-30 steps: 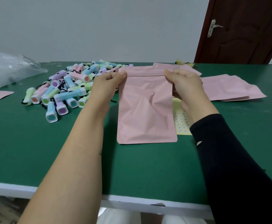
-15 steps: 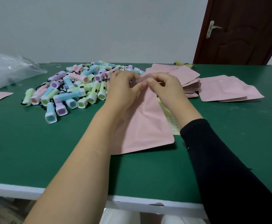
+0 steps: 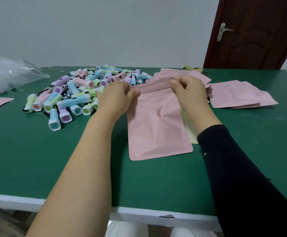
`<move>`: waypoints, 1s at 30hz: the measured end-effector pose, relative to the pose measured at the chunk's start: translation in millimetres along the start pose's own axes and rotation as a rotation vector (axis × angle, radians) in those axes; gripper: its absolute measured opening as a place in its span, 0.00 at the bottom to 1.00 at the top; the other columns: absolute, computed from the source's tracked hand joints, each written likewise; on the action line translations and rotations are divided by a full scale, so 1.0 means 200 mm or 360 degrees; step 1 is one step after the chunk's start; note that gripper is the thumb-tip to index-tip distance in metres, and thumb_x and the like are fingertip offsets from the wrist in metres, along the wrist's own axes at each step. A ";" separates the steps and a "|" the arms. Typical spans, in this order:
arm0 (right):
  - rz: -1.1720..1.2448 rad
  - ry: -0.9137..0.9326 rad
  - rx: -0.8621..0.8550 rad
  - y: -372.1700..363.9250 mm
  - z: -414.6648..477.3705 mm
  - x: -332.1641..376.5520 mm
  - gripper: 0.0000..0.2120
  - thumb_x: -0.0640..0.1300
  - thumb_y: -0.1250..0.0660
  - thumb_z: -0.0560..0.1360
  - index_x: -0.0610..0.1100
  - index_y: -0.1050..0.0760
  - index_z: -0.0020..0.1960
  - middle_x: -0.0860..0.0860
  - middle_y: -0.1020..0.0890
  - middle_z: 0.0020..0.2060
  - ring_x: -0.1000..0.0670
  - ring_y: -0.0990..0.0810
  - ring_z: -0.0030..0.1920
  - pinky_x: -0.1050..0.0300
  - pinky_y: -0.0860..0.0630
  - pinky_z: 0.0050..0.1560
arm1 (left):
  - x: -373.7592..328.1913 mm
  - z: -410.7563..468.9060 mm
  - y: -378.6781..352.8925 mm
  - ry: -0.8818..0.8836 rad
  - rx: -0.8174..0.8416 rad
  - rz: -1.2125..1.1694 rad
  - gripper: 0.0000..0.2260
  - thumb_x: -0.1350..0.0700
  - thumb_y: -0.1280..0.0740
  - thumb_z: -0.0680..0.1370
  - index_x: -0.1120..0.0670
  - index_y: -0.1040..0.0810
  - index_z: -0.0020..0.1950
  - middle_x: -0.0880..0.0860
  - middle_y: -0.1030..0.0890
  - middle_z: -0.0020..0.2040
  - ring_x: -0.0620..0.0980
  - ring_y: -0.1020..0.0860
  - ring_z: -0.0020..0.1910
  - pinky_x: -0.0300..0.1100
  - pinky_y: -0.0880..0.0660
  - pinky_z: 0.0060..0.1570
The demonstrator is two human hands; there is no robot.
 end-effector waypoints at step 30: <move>0.1093 -0.0936 0.0239 -0.18 -0.08 -0.28 0.08 0.47 0.32 0.78 0.41 0.21 0.47 0.48 0.14 0.41 0.49 0.14 0.41 0.55 0.18 0.42 | 0.04 -0.11 -0.29 0.0618 0.0540 -0.1428 0.05 0.57 0.27 0.75 0.55 0.17 0.50 0.50 0.14 0.44 0.49 0.17 0.41 0.38 0.21 0.40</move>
Point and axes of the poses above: each hand's wrist, its own z-axis towards the middle knuckle, its own y-axis out of the back of the hand, x = y × z, the point moved 10 cm from there along z, towards the middle knuckle
